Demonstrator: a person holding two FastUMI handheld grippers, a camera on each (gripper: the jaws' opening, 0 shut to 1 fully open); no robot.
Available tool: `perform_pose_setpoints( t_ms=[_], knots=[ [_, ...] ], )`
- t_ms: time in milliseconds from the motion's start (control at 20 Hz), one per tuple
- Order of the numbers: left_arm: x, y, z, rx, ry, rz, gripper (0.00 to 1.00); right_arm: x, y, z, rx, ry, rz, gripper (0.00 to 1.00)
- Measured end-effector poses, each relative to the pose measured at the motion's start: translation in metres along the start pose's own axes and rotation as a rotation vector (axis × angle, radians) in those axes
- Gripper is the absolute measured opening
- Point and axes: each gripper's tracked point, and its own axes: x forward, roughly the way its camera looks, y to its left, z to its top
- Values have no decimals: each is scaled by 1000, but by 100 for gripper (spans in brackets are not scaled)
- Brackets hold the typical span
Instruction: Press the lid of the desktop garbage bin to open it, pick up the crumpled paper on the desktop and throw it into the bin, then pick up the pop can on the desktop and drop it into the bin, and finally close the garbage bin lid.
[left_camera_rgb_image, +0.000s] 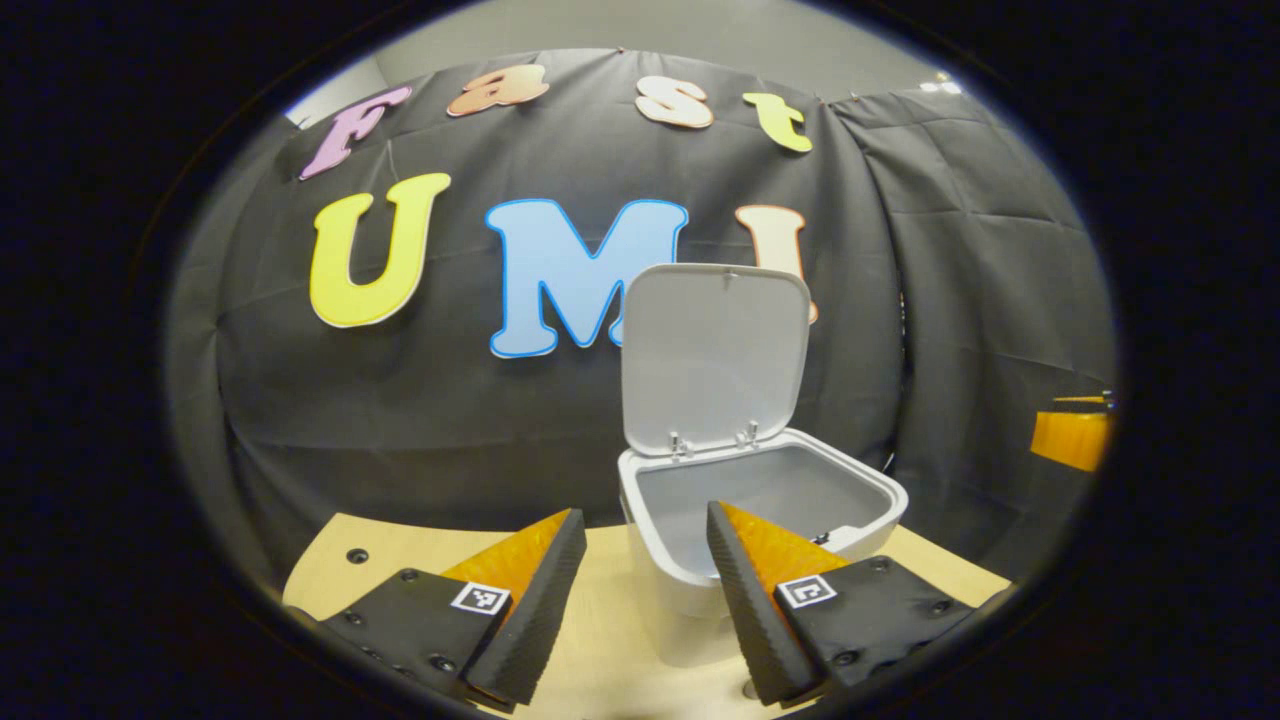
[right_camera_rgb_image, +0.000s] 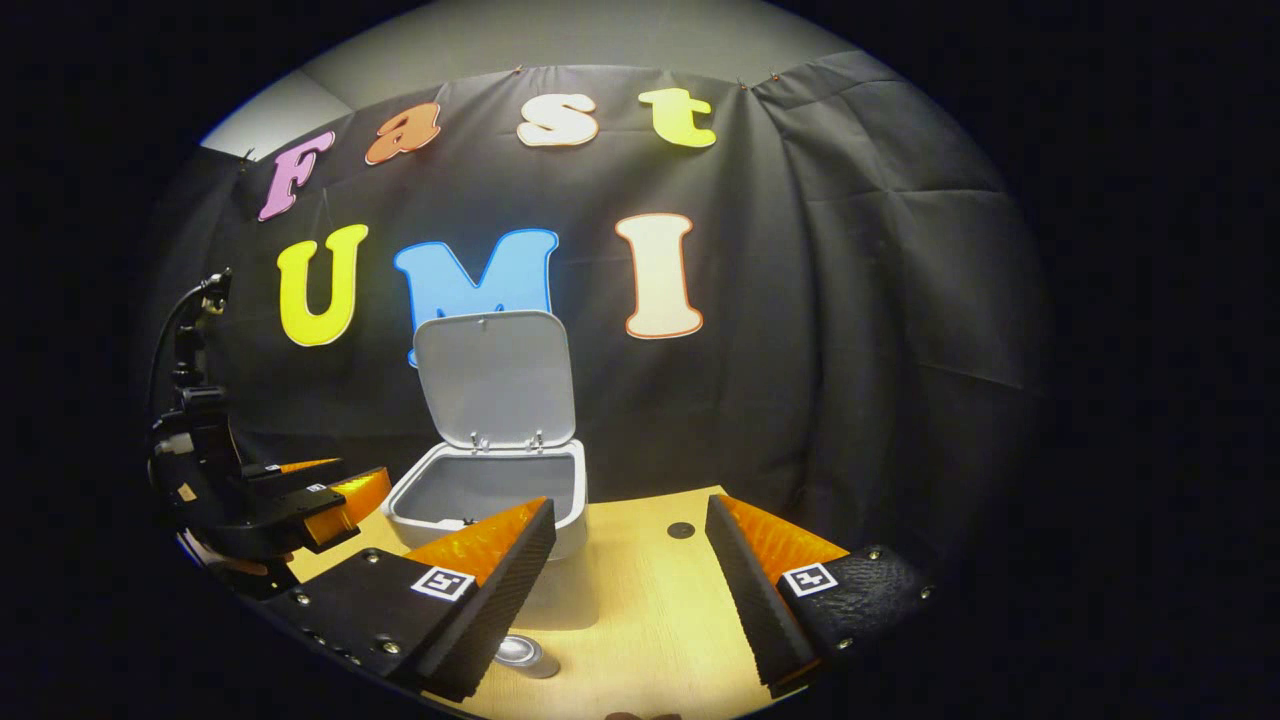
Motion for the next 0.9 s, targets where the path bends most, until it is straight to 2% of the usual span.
perform_pose_setpoints(
  t_ms=[200,550,900],
  knots=[
    [-8,21,3,1,-7,45,96,9,18,-14,-12,31,49,96],
    [-27,56,8,5,-20,128,96,22,50,-56,-31,123,135,96],
    [-51,89,15,1,-32,192,96,29,77,-115,-70,250,207,96]
  ],
)
